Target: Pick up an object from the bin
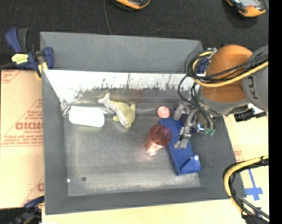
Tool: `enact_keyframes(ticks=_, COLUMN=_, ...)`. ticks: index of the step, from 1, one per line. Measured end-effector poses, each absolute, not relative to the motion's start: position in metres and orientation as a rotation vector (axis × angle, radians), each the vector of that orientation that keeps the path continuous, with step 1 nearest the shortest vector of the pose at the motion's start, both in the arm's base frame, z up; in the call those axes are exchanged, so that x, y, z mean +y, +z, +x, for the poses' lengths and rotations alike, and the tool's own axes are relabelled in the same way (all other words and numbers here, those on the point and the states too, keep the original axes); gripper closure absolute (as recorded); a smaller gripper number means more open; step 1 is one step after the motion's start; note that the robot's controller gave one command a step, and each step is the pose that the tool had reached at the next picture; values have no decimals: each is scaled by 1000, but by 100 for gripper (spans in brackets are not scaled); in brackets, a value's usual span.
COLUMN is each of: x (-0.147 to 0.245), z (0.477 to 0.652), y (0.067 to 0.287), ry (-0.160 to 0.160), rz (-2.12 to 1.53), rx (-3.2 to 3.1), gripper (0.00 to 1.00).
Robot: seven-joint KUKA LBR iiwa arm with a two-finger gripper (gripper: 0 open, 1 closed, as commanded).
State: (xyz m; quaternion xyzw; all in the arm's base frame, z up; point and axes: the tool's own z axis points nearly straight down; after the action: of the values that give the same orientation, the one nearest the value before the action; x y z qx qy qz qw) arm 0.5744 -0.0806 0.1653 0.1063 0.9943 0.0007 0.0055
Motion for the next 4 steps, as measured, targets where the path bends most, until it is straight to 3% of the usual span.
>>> enact_keyframes(ticks=1, x=-39, z=609, y=94, ry=-1, rz=387, rx=3106, gripper=0)
enact_keyframes(ticks=2, x=-20, z=606, y=77, ry=6, rz=435, rx=3102, gripper=0)
enact_keyframes(ticks=3, x=21, z=571, y=127, ry=4, rz=136, rx=3119, gripper=100)
enact_keyframes(ticks=4, x=20, z=571, y=126, ry=2, rz=135, rx=3122, gripper=0)
